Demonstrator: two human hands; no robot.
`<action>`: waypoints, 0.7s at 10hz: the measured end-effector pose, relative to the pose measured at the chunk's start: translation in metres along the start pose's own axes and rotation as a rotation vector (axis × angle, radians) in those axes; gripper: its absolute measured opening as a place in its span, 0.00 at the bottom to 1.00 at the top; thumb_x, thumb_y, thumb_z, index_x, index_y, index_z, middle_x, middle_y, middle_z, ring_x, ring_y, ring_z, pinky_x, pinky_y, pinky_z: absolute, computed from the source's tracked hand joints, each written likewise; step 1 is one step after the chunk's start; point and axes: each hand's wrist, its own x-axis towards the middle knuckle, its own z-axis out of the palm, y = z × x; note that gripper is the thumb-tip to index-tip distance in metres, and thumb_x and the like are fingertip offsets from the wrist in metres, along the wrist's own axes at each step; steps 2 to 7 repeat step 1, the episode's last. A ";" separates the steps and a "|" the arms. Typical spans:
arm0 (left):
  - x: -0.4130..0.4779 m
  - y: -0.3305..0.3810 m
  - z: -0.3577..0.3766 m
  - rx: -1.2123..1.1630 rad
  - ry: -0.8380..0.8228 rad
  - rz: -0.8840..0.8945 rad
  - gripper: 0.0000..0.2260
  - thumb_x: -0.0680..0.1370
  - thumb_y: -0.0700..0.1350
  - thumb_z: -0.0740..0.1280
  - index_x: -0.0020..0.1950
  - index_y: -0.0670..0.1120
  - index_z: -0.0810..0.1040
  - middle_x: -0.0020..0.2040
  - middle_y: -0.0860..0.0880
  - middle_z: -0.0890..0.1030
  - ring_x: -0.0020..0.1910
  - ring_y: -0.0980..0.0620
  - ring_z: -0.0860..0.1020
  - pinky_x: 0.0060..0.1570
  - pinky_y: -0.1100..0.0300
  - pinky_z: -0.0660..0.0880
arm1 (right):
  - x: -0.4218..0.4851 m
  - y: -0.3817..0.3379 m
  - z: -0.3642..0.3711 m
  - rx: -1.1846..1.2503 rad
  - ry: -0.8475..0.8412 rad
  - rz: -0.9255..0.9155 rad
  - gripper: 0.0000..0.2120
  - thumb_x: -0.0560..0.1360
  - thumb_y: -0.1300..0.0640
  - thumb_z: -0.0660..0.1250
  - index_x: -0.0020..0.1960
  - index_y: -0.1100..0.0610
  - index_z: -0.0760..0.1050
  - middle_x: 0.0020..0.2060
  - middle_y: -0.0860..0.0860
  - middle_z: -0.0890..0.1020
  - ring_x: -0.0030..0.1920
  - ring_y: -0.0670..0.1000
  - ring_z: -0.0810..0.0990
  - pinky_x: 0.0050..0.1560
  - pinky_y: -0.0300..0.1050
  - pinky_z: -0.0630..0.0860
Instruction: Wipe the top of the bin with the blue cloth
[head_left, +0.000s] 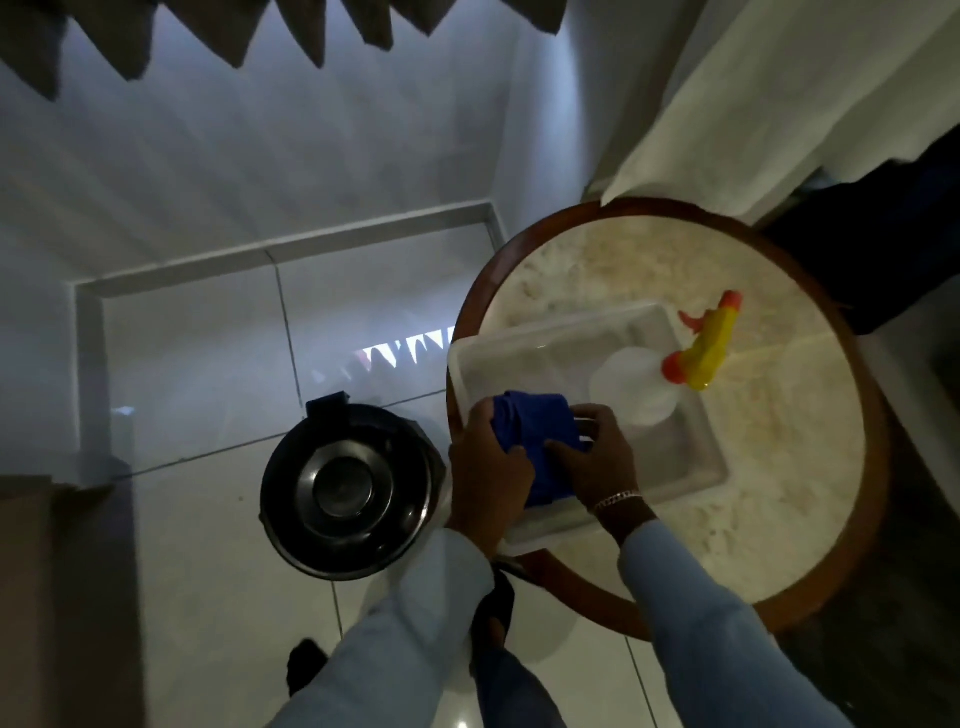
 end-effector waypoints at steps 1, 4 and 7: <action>-0.013 -0.002 -0.015 0.021 -0.028 0.020 0.25 0.75 0.40 0.64 0.72 0.50 0.63 0.68 0.46 0.74 0.66 0.46 0.73 0.64 0.51 0.73 | -0.003 0.008 -0.002 -0.199 -0.110 -0.031 0.21 0.70 0.62 0.71 0.61 0.57 0.72 0.57 0.57 0.80 0.53 0.55 0.79 0.53 0.45 0.75; -0.013 -0.002 -0.015 0.021 -0.028 0.020 0.25 0.75 0.40 0.64 0.72 0.50 0.63 0.68 0.46 0.74 0.66 0.46 0.73 0.64 0.51 0.73 | -0.003 0.008 -0.002 -0.199 -0.110 -0.031 0.21 0.70 0.62 0.71 0.61 0.57 0.72 0.57 0.57 0.80 0.53 0.55 0.79 0.53 0.45 0.75; -0.013 -0.002 -0.015 0.021 -0.028 0.020 0.25 0.75 0.40 0.64 0.72 0.50 0.63 0.68 0.46 0.74 0.66 0.46 0.73 0.64 0.51 0.73 | -0.003 0.008 -0.002 -0.199 -0.110 -0.031 0.21 0.70 0.62 0.71 0.61 0.57 0.72 0.57 0.57 0.80 0.53 0.55 0.79 0.53 0.45 0.75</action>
